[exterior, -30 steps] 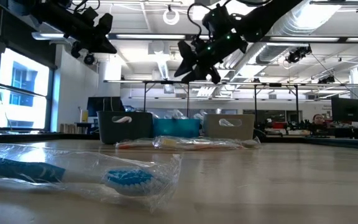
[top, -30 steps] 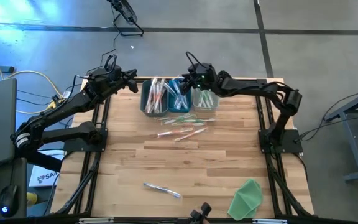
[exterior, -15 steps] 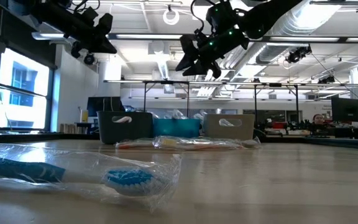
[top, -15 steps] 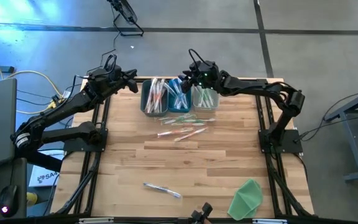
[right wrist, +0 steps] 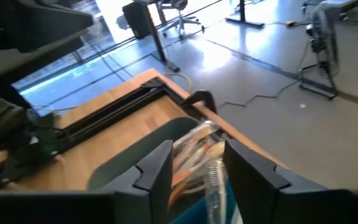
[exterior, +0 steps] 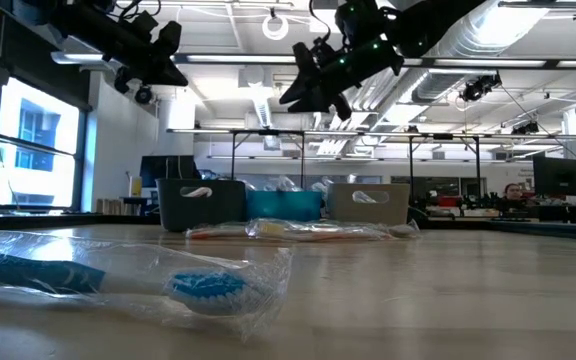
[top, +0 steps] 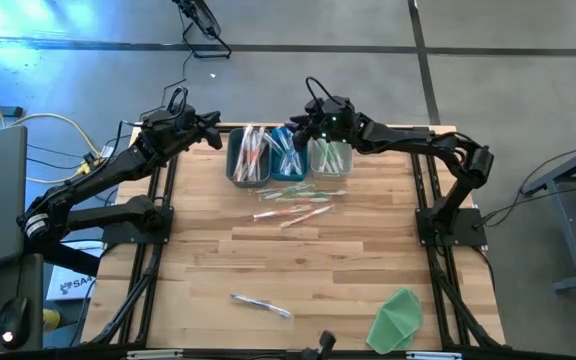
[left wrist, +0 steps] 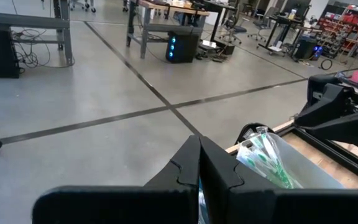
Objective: Pick & Place Toothbrushes
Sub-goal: Put the blue toothbrush into the blue bin
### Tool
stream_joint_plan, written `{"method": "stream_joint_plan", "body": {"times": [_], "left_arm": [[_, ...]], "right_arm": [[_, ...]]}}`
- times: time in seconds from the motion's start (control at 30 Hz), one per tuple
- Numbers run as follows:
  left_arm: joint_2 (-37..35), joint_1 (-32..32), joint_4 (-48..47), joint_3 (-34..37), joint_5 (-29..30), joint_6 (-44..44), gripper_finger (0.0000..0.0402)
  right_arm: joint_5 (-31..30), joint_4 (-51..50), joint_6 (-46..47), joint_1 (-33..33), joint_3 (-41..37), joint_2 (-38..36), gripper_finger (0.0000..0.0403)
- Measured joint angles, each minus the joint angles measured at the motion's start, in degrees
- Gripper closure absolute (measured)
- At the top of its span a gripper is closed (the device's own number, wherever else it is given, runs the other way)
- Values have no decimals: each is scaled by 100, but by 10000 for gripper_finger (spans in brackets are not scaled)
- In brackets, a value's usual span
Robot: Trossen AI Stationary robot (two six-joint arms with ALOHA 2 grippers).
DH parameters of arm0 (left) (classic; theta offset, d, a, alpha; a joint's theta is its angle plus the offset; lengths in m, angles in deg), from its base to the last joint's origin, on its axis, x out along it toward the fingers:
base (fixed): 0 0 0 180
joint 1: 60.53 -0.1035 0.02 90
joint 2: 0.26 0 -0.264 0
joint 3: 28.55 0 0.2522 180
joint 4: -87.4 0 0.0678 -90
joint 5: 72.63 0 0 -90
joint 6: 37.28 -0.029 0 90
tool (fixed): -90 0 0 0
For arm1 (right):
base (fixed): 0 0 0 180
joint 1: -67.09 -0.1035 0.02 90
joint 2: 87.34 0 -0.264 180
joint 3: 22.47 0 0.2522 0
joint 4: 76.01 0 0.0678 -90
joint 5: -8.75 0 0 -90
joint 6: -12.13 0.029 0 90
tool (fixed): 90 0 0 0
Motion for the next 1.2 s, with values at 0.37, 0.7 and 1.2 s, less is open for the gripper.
{"method": "stream_joint_plan", "body": {"times": [0.37,0.7,1.2], "left_arm": [[0,0,-5,0,-760,167,402],[23,2,-609,0,-1250,156,402],[59,488,-1335,2,-2675,1797,402]], "right_arm": [[65,-2,429,-462,0,0,381],[-1018,-22,420,-1470,0,-1,397],[-790,-1613,420,-2187,9,-350,401]]}}
